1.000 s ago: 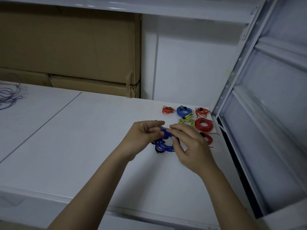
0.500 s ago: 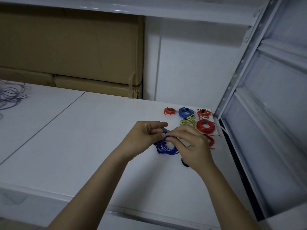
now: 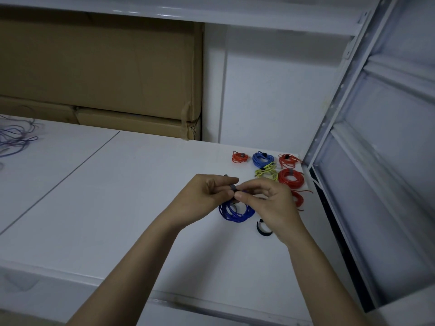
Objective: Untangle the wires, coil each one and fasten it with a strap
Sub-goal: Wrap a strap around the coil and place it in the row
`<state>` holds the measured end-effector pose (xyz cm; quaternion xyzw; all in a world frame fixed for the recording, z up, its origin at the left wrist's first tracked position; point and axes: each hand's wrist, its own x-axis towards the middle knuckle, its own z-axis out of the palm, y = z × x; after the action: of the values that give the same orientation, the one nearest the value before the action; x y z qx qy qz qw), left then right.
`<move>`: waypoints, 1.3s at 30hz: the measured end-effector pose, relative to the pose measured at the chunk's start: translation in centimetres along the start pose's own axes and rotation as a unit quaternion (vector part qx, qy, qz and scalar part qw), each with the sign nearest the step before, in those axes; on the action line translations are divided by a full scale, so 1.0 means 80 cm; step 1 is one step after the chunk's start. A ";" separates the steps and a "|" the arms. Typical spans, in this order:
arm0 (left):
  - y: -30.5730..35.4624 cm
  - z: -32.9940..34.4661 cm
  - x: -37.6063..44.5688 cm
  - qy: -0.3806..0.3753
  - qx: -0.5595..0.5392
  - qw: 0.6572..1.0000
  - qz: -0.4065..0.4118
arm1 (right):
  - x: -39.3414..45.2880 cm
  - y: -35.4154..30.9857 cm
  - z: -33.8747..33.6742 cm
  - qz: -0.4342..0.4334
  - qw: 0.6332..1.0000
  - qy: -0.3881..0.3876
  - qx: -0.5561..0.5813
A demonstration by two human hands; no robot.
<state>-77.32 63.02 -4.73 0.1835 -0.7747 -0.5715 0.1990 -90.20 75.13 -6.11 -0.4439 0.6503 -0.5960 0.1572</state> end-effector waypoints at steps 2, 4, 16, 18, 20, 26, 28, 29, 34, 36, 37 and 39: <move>-0.001 -0.001 0.001 0.002 0.009 1.000 0.004 | -0.004 0.003 0.004 -0.064 0.997 0.033 -0.039; 0.000 -0.001 0.002 0.011 0.012 1.000 0.005 | -0.008 0.009 0.009 -0.132 0.985 0.065 -0.095; 0.005 -0.005 0.005 0.047 -0.030 0.998 -0.021 | -0.006 0.022 0.015 -0.207 0.957 0.064 -0.193; 0.006 -0.005 0.006 0.063 -0.012 0.998 -0.014 | -0.006 0.021 0.018 -0.224 0.947 0.067 -0.221; 0.008 -0.002 0.006 0.085 0.025 0.996 -0.002 | -0.006 0.020 0.021 -0.245 0.932 0.072 -0.257; 0.015 0.005 0.004 0.158 0.141 0.973 0.088 | -0.006 0.014 0.020 -0.274 0.910 0.082 -0.301; 0.015 0.002 0.005 0.154 0.145 0.970 0.120 | -0.005 0.015 0.020 -0.253 0.923 0.080 -0.278; 0.014 0.002 0.005 0.141 0.145 0.970 0.134 | -0.004 0.015 0.019 -0.232 0.937 0.079 -0.247; 0.007 -0.002 -0.001 0.111 0.186 0.959 0.182 | 0.004 0.014 0.012 -0.145 0.976 0.059 -0.154; 0.007 -0.002 -0.004 0.097 0.203 0.956 0.190 | 0.005 0.013 0.011 -0.141 0.977 0.049 -0.152; 0.007 -0.002 -0.005 0.092 0.206 0.956 0.189 | 0.006 0.012 0.010 -0.140 0.977 0.048 -0.152; 0.006 -0.001 -0.009 0.088 0.191 0.962 0.176 | 0.007 0.013 0.010 -0.124 0.980 0.053 -0.146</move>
<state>-76.71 63.47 -4.30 0.1279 -0.8689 -0.3505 0.3252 -90.33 74.11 -7.06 -0.5071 0.6780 -0.5318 -0.0192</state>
